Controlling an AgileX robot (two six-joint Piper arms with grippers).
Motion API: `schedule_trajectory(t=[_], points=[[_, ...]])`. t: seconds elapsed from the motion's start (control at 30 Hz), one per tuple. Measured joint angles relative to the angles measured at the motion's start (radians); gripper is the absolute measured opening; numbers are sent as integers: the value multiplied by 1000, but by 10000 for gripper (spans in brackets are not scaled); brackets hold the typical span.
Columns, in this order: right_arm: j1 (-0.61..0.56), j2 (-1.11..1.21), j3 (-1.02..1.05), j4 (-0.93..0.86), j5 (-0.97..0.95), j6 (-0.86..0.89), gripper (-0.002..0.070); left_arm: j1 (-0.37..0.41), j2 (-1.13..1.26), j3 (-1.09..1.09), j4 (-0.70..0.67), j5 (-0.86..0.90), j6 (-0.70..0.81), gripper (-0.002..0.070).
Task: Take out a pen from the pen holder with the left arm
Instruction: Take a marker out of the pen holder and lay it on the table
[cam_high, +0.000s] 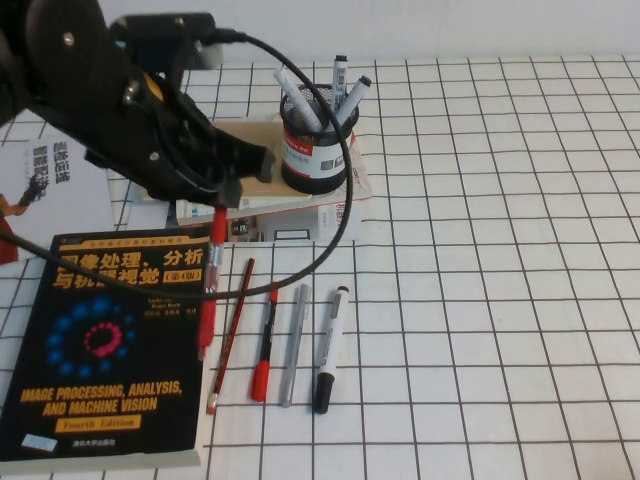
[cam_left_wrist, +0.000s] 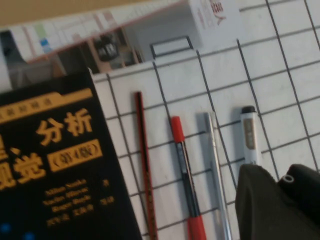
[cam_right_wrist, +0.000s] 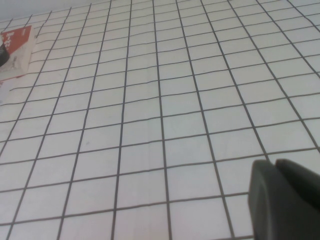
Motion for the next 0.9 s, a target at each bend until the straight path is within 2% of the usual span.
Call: schedule_trajectory(t=[0.13,0.27,0.9], points=[[0,0,0,0,0,0,-16,22,98,0,-133,17,49,64],[0,0,0,0,0,0,-16,41,200,0,-199,17,66,64],[0,0,0,0,0,0,-17,95,434,-60,-225,-56,105,64]])
